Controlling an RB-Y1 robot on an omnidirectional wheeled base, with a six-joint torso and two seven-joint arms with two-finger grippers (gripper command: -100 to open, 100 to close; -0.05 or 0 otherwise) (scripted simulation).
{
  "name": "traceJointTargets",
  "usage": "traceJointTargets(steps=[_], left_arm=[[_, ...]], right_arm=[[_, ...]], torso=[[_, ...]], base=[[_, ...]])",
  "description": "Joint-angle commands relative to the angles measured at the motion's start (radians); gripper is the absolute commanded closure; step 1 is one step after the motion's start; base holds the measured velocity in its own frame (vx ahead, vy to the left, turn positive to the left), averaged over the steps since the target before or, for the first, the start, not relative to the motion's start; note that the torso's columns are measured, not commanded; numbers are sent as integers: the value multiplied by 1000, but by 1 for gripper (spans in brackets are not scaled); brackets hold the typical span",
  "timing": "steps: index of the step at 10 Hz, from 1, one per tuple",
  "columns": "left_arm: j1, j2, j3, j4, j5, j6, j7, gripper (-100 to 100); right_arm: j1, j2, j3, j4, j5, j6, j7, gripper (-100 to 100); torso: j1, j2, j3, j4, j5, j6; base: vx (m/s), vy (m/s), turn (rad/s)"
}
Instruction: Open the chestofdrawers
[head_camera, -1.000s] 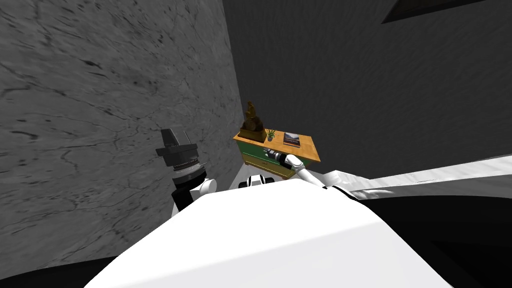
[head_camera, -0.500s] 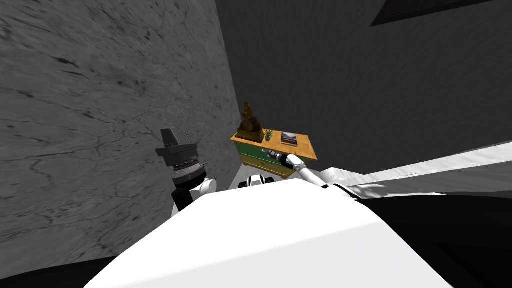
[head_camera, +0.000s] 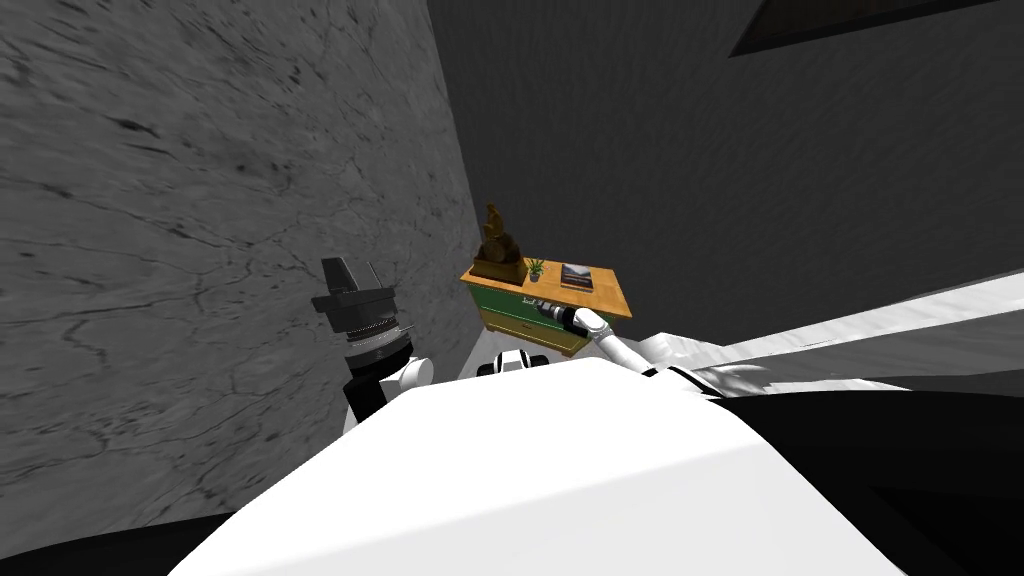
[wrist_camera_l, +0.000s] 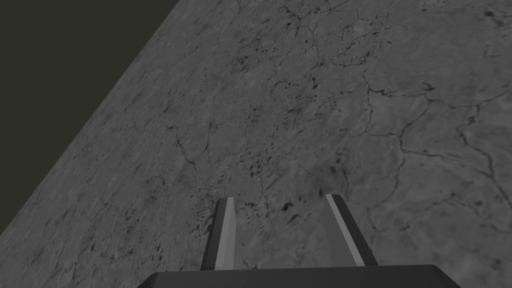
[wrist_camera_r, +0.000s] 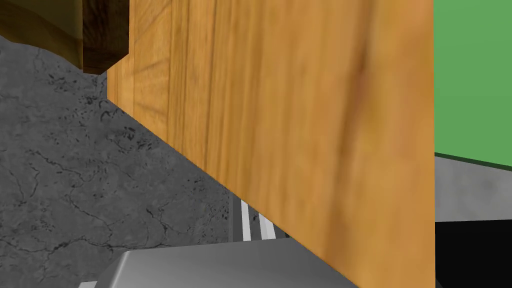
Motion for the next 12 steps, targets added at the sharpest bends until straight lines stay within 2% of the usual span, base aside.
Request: traceJointTargets(steps=[1,5,9,10,12], left_arm=[[0,0,0,0,0,0,0,0],[0,0,0,0,0,0,0,0],[0,0,0,0,0,0,0,0],[0,0,0,0,0,0,0,0],[0,0,0,0,0,0,0,0]], right_arm=[[4,-6,5,-4,3,-5,-8,100],[11,-11,12,-15,7,-13,-15,100],[12,-14,13,-24,8,-15,-19,100],[-5,-43,10,-27,5,-29,-51,-100],[-35,-86,1,-32,-1,-49,-98,-100]], torso=[[1,2,1,0,0,0],[-5,-6,-4,3,0,0],[-2,-1,-1,1,0,0],[-5,-6,-4,3,0,0],[-3,-3,-2,2,0,0]], base=[[-199,110,-28],[-140,79,-30],[-135,84,-31],[-50,32,5],[-51,60,2]])
